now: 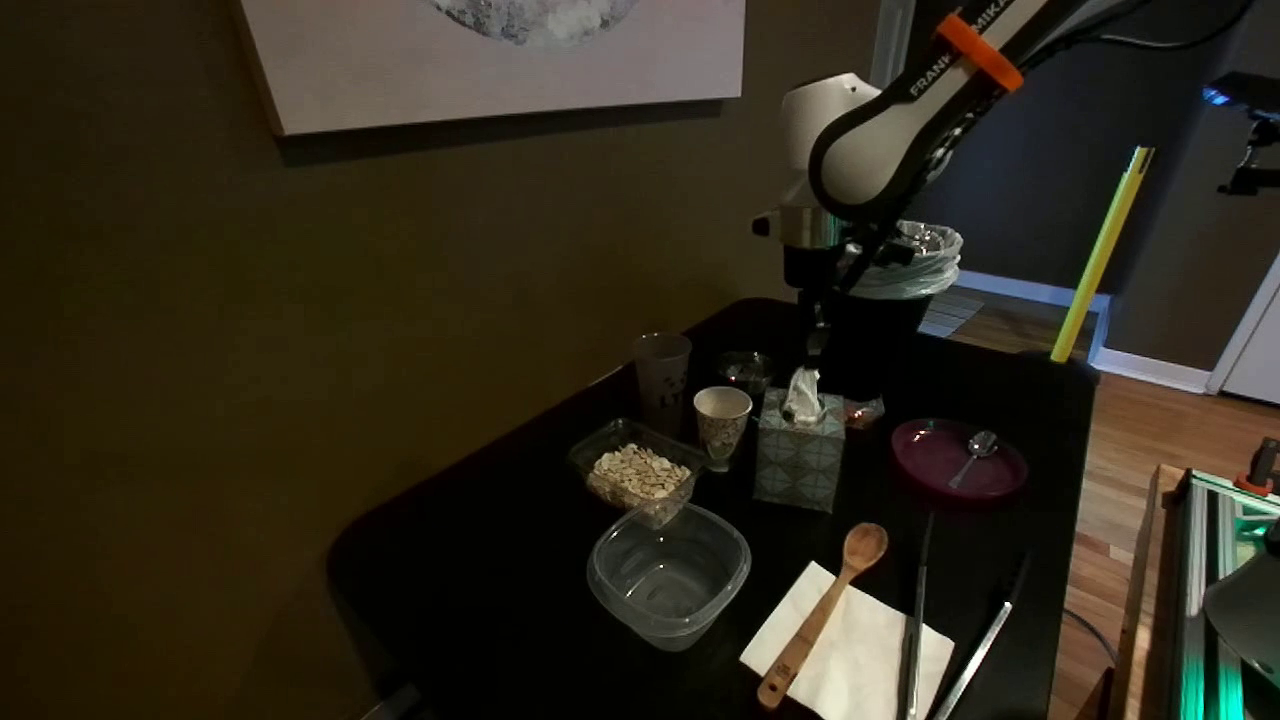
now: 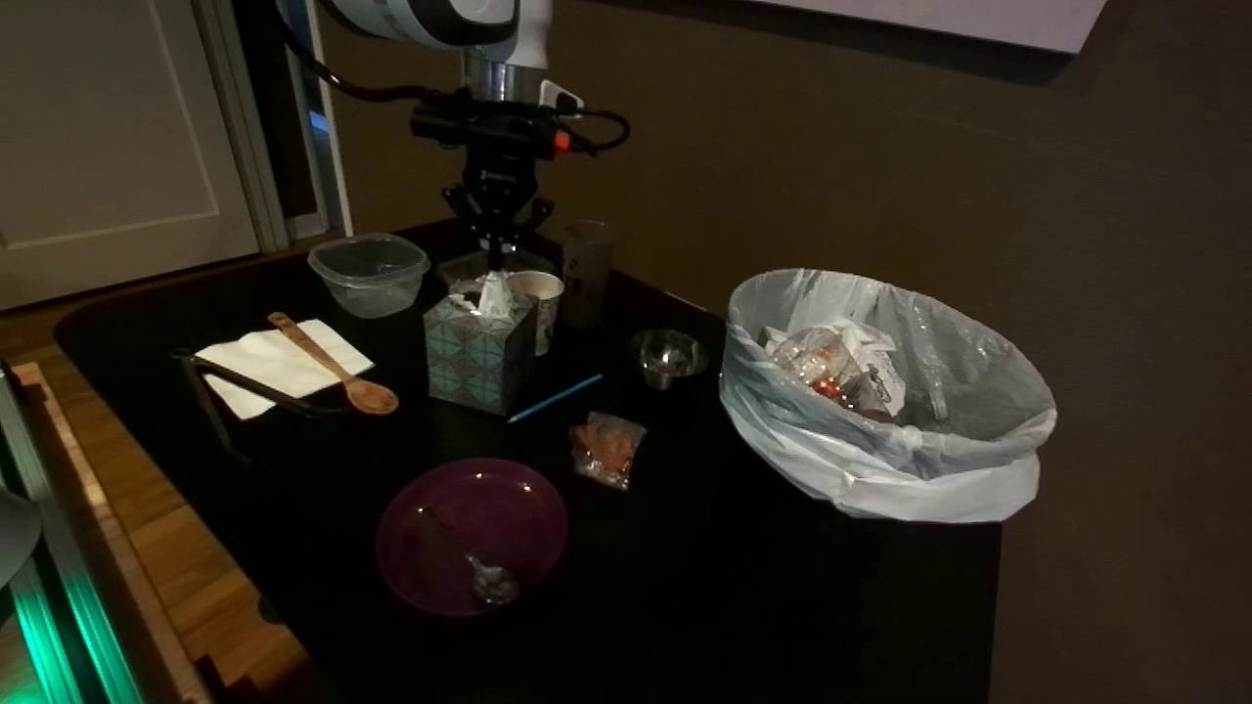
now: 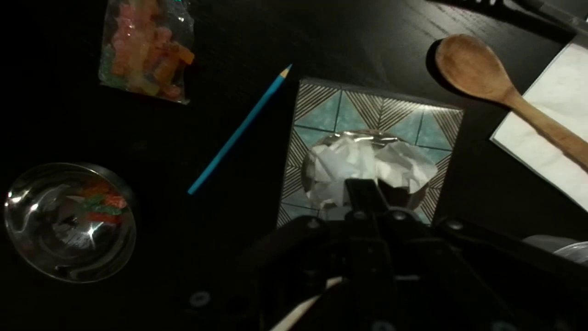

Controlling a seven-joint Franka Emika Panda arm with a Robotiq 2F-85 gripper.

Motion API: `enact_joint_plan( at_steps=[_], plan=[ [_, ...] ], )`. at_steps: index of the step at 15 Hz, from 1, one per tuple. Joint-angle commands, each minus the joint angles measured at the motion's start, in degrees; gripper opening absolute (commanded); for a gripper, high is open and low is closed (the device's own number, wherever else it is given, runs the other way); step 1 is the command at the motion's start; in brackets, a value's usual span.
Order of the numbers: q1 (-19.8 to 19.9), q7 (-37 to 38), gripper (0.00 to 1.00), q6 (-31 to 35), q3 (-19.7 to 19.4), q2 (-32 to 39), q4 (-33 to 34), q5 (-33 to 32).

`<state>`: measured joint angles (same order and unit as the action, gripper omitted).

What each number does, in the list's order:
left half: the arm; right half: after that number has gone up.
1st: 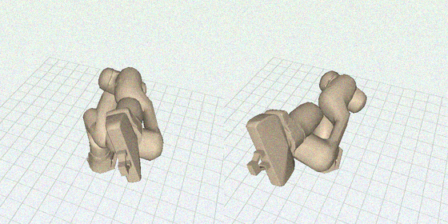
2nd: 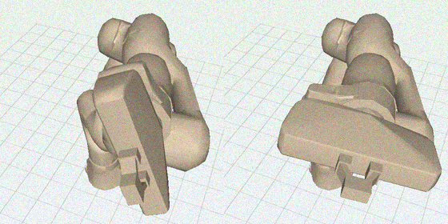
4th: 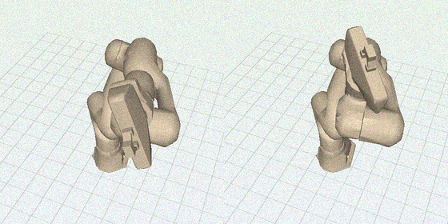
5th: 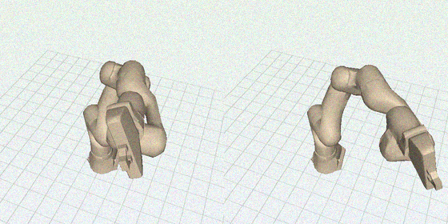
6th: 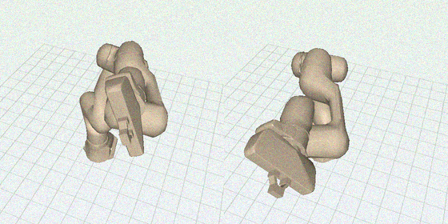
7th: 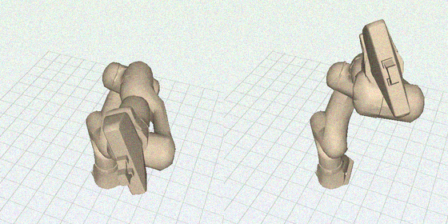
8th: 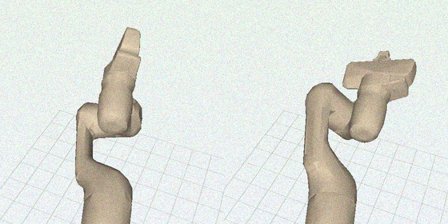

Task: Pull out a paper towel from the paper towel box

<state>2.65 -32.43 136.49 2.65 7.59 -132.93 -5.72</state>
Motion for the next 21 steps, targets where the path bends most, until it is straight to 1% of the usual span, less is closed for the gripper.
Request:
enact_joint_plan(
  at_steps=[1,7,14,21],
  plan=[
    [-0.1,-1.2,0.0,-3.1,-0.3,-4.9,-2.8,1.9],
    [-0.7,-0.6,0.0,-6.7,-1.0,-8.4,-3.1,1.3],
    [-1.3,-1.0,0.0,-10.7,-2.5,-16.9,-3.6,1.4],
    [-2.6,-0.6,0.0,-11.8,-3.4,-20.0,-3.7,1.3]
  ],
)
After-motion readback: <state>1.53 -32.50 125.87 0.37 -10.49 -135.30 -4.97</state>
